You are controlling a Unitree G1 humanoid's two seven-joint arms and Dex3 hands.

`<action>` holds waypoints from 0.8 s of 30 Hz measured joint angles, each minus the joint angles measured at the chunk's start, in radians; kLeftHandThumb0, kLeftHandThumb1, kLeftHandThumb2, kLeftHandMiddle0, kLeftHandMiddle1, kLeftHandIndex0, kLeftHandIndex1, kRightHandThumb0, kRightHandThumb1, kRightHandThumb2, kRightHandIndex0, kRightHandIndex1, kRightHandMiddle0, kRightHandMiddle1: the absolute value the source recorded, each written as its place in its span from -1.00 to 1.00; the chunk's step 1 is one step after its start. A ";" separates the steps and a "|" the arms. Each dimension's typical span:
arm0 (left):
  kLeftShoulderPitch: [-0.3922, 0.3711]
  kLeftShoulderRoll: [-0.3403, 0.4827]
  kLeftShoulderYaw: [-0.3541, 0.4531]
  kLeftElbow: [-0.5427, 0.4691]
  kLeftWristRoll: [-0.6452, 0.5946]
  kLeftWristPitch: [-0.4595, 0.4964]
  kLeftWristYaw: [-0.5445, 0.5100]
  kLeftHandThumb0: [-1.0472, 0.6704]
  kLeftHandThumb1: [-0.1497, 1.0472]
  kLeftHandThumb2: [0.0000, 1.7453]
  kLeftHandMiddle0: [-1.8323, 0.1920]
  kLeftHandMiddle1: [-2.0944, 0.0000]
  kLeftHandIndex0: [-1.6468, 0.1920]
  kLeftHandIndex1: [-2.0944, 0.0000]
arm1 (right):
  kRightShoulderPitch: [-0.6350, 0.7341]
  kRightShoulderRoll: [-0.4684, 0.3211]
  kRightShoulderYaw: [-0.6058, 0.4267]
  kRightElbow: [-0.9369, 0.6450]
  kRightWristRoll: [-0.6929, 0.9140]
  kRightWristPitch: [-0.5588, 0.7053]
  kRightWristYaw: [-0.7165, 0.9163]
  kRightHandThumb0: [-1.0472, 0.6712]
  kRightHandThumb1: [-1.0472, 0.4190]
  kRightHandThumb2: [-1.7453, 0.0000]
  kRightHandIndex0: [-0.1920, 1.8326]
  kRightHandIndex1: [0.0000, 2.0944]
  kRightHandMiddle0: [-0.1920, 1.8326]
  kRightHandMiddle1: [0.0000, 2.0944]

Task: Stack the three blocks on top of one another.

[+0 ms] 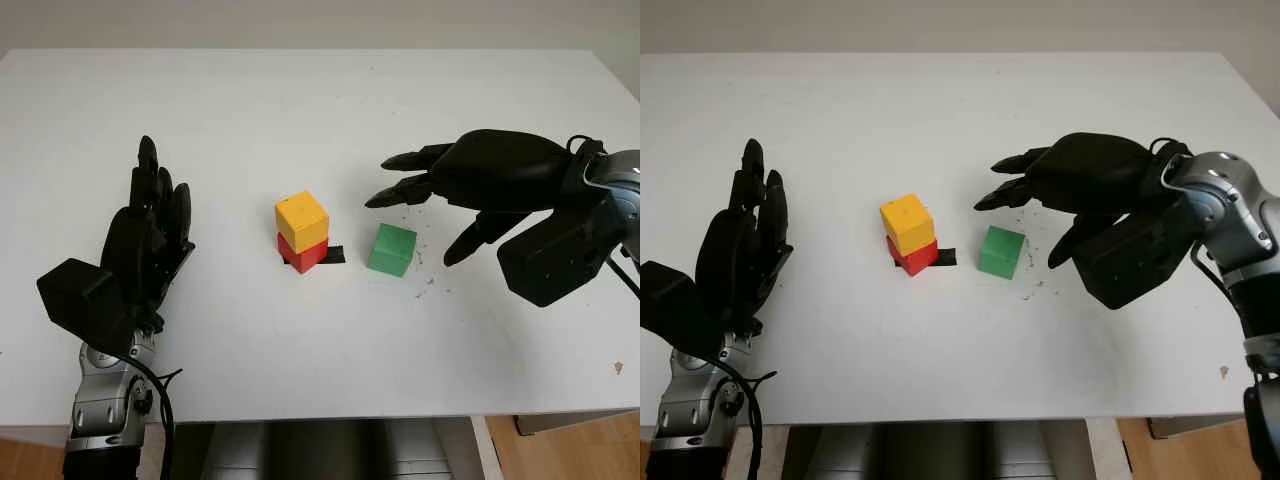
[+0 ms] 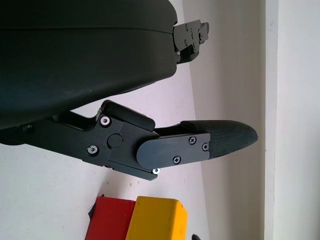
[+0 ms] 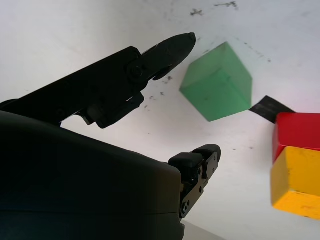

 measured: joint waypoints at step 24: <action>0.007 -0.001 0.000 -0.009 -0.007 0.004 0.006 -0.68 1.00 -0.44 1.00 1.00 1.00 1.00 | -0.005 0.046 0.048 0.200 -0.135 -0.202 -0.278 -0.18 -0.68 0.94 -0.41 -0.89 -0.12 -0.81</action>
